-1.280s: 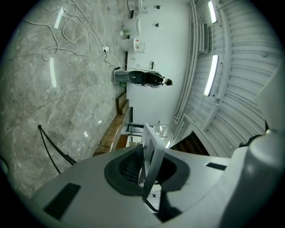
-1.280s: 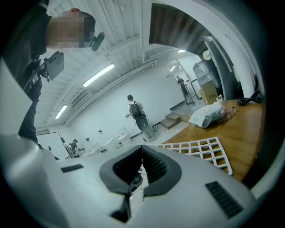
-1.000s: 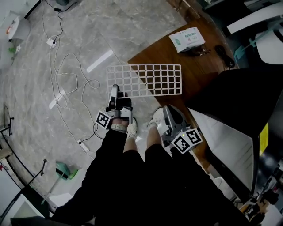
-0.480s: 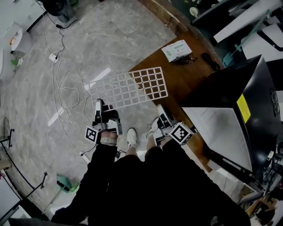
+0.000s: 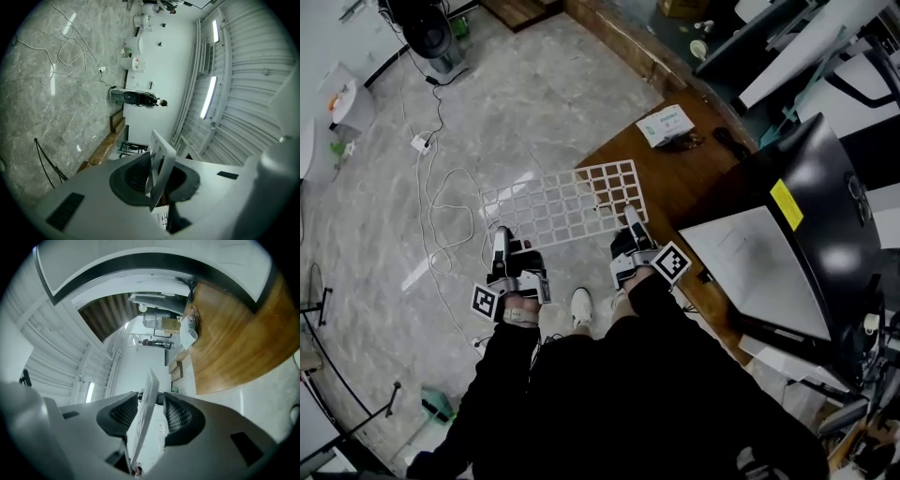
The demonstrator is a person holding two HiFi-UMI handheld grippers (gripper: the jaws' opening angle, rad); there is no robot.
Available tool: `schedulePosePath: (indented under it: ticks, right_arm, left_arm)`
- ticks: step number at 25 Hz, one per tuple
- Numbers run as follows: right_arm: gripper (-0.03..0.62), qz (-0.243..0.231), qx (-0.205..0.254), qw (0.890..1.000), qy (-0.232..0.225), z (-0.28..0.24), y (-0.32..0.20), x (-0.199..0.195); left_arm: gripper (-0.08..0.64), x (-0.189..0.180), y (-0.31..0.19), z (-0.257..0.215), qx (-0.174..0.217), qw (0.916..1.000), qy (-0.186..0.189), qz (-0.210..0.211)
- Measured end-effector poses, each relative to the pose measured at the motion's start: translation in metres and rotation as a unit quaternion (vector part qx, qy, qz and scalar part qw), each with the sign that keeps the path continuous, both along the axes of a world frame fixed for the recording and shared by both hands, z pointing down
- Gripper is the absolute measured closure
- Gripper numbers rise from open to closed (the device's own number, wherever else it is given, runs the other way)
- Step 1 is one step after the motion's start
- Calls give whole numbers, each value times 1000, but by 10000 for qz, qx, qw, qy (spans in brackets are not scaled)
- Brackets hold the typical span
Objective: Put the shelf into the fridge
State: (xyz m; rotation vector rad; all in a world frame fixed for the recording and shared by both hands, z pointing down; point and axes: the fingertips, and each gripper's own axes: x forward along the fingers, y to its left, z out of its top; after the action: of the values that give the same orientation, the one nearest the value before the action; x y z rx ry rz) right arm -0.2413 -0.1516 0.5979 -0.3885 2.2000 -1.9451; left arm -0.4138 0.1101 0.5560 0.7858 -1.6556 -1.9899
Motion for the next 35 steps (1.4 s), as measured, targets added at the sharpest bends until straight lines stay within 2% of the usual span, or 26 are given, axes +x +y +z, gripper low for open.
schedulePosePath:
  ticks: [3, 5, 9, 12, 19, 25, 30, 35]
  right_arm:
    - [455, 83, 93, 9998, 152, -7, -1, 1]
    - [522, 115, 110, 9997, 170, -14, 0, 1]
    - [550, 271, -13, 9995, -188, -33, 4, 6]
    - [557, 463, -108, 9978, -468, -49, 6, 17]
    - [560, 1038, -108, 9928, -583, -70, 16, 69]
    - [561, 1660, -73, 9840, -643, -77, 24, 127]
    - [561, 1995, -178, 9769, -748, -85, 31, 165]
    - [561, 2355, -169, 9679, -862, -96, 32, 215]
  left_arm:
    - [523, 6, 8, -9, -9, 10000, -72, 43]
    - [523, 7, 10, -15, -7, 9999, -140, 75]
    - [523, 11, 11, -22, 32, 9998, -99, 140]
    - [523, 15, 8, -31, 0, 9994, -154, 325]
    - [523, 30, -8, -49, -62, 9947, -308, 983]
    - [525, 52, -36, -52, -93, 9849, -355, 1694]
    - [525, 70, -56, -53, -152, 9793, -321, 1995]
    - [526, 102, -85, -62, -131, 9695, -461, 2404]
